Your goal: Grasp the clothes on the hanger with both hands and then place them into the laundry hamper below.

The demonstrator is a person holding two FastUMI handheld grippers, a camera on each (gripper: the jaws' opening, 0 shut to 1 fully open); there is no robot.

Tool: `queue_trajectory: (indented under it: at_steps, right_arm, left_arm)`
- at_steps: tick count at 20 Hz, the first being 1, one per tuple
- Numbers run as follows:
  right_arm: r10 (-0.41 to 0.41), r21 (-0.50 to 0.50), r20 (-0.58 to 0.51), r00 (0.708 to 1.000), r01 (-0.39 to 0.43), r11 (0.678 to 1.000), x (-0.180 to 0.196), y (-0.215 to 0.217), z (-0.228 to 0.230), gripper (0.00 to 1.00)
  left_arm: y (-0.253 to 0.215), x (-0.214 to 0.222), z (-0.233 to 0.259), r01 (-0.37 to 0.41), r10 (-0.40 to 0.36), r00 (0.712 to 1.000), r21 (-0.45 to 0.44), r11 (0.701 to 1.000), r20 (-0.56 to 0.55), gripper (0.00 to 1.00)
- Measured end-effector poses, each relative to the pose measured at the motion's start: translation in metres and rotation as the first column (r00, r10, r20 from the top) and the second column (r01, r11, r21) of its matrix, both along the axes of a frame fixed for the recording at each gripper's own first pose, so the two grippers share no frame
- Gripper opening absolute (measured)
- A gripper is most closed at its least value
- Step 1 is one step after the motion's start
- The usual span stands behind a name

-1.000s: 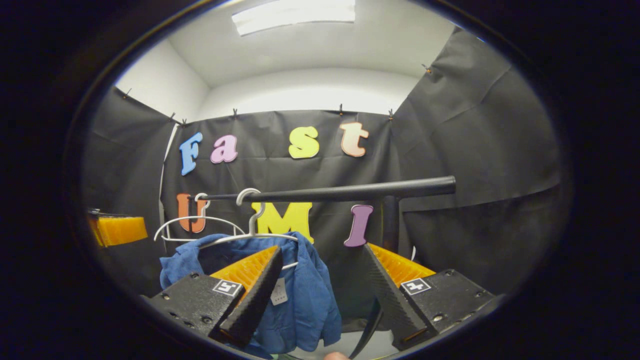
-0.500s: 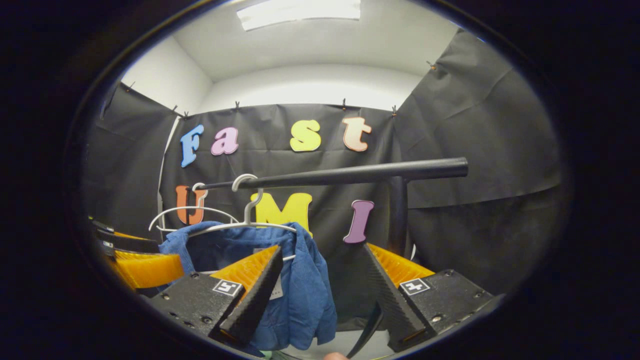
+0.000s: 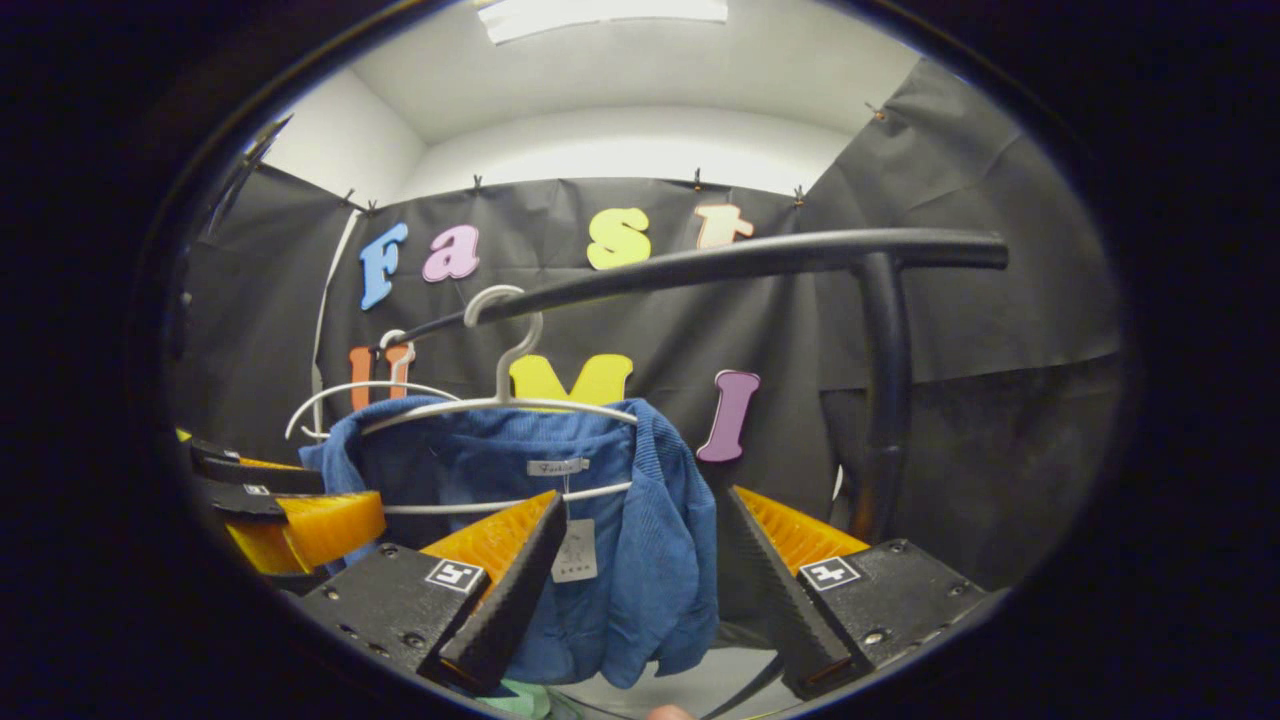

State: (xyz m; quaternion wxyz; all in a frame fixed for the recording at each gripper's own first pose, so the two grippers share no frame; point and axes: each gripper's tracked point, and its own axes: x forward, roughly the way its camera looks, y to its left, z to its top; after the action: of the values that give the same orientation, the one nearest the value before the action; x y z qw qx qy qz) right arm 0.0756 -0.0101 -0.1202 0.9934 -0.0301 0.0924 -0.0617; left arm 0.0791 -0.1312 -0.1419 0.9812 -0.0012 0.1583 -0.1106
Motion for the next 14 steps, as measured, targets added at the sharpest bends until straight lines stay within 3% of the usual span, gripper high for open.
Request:
queue_trajectory:
  at_steps: [3,8,11,14]
  right_arm:
    - [-0.071,-0.029,-0.024,0.997,0.07,0.997,0.025,-0.006,-0.017,0.99]
    - [-0.221,-0.036,-0.067,0.973,0.219,0.975,0.053,-0.027,-0.041,1.0]
    - [-0.262,-0.069,-0.07,0.962,0.258,0.964,0.061,-0.039,-0.046,0.95]
    - [-0.281,-0.063,-0.064,0.958,0.277,0.959,0.07,-0.044,-0.048,0.8]
  left_arm:
    - [0.02,0.019,-0.005,-0.057,0.057,0.998,0.033,0.998,0.011,0.89]
    - [0.044,0.053,-0.012,-0.093,0.093,0.996,0.03,0.995,-0.009,0.99]
    - [0.051,0.063,-0.008,-0.089,0.089,0.996,0.047,0.995,0.01,0.85]
    - [0.06,0.08,-0.007,-0.084,0.083,0.996,0.077,0.993,0.022,0.73]
